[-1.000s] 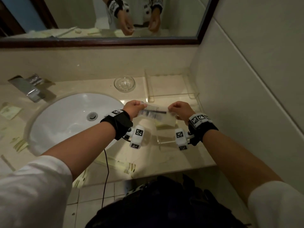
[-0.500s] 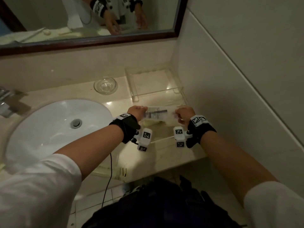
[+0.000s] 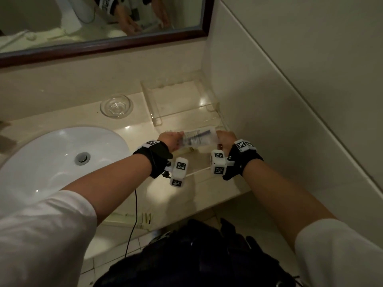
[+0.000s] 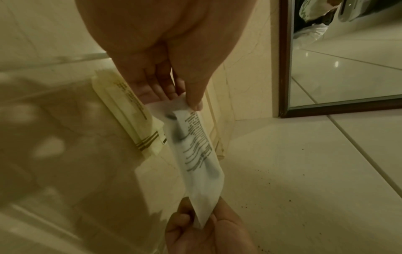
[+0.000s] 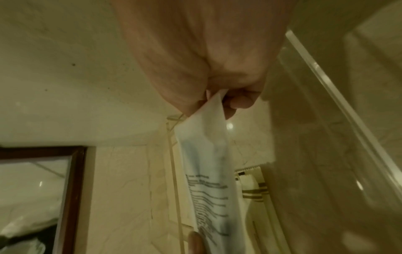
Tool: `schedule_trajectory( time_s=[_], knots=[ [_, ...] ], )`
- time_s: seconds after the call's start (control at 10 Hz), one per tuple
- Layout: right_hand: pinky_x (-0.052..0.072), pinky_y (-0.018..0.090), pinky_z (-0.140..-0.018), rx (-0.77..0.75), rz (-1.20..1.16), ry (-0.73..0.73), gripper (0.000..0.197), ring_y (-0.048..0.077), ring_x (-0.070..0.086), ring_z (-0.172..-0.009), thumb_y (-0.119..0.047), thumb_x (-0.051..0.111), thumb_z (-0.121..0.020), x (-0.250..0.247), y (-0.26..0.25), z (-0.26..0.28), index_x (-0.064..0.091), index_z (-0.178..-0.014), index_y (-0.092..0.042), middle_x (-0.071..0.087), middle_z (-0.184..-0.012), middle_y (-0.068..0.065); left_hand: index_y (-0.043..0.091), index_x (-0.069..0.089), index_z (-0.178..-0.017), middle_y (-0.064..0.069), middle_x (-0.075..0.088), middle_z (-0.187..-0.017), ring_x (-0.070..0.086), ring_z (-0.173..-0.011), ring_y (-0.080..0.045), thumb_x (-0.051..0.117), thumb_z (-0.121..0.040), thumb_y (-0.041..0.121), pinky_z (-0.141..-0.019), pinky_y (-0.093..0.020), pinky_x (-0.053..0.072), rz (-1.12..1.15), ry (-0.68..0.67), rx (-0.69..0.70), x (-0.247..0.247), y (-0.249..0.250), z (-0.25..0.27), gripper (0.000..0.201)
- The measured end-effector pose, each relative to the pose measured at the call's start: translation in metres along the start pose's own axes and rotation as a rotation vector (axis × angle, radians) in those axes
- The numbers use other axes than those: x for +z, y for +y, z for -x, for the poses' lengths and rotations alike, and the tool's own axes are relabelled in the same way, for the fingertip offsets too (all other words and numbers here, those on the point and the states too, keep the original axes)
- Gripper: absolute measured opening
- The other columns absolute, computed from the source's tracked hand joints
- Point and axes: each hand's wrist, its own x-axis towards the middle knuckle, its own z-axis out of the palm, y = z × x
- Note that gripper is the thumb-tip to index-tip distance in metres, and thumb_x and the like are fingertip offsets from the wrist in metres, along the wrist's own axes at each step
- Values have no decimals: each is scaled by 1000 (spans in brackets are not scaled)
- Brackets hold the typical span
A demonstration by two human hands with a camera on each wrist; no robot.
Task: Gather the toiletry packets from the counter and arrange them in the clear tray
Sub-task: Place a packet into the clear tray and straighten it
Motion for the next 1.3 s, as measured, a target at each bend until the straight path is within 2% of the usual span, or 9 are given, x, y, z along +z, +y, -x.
schedule_trajectory(
  time_s=[0.2, 0.4, 0.6, 0.7, 0.8, 0.9, 1.0, 1.1, 1.3],
  knots=[
    [39, 32, -98, -168, 309, 103, 35, 33, 51, -123, -10, 40, -99, -1, -4, 1, 51, -130, 1, 53, -135, 20, -7, 58, -117, -27, 60, -122, 58, -114, -40, 57, -93, 29, -94, -43, 49, -65, 51, 13, 1, 5, -1, 43],
    [43, 33, -89, -167, 410, 104, 52, 33, 57, -112, -42, 37, -99, -1, 3, -13, 59, -120, 0, 60, -123, 20, -3, 61, -115, -23, 63, -121, 60, -113, -37, 59, -91, 27, -94, -41, 51, -70, 57, 23, 9, 9, -2, 39],
    [38, 28, -75, -171, 380, 117, 35, 26, 54, -92, -12, 37, -99, -12, 1, -22, 61, -115, 8, 61, -119, 23, 3, 64, -110, -21, 65, -117, 63, -82, -25, 67, -86, 29, -90, -41, 54, -10, 56, 7, 20, 8, -14, 35],
    [44, 34, -87, -164, 345, 114, 34, 35, 57, -111, -12, 41, -99, -14, -1, -24, 60, -119, 7, 60, -123, 23, 2, 65, -105, -20, 66, -114, 56, -76, -22, 75, -79, 23, -82, -35, 52, 67, 68, -38, 23, 9, -21, 35],
    [49, 38, -97, -161, 291, 111, 29, 32, 60, -109, -10, 53, -93, -16, -4, -27, 64, -119, -2, 64, -119, 15, 19, 59, -69, -8, 63, -75, 57, -70, -22, 76, -78, 24, -80, -34, 53, 4, 73, -73, 26, 17, -22, 21],
    [50, 42, -96, -154, 286, 145, 29, 30, 60, -107, -12, 54, -90, -16, -4, -34, 60, -118, -10, 63, -120, 14, 17, 55, -64, -4, 57, -64, 55, -63, -22, 76, -78, 26, -79, -34, 53, -75, 71, -63, 29, 19, -29, 27],
    [46, 31, -81, -238, 397, 211, 26, 31, 59, -103, -9, 42, -93, -14, -7, -39, 56, -115, -13, 61, -116, 12, 11, 61, -72, -6, 62, -72, 61, -75, -25, 68, -84, 31, -86, -40, 57, -246, 56, 6, 32, 22, -35, 24],
    [44, 31, -77, -251, 512, 232, 24, 27, 58, -96, -9, 41, -93, -15, -6, -45, 52, -114, -16, 60, -116, 11, -1, 65, -106, -9, 62, -85, 62, -80, -22, 58, -89, 28, -87, -41, 56, -357, 23, 67, 34, 27, -37, 34],
    [45, 35, -84, -264, 649, 264, 29, 33, 57, -109, -2, 37, -94, -12, -8, -55, 47, -120, -8, 56, -122, 19, 4, 69, -105, -6, 65, -85, 65, -83, -22, 59, -87, 23, -87, -39, 56, -479, 10, 91, 36, 33, -37, 28]
  ],
)
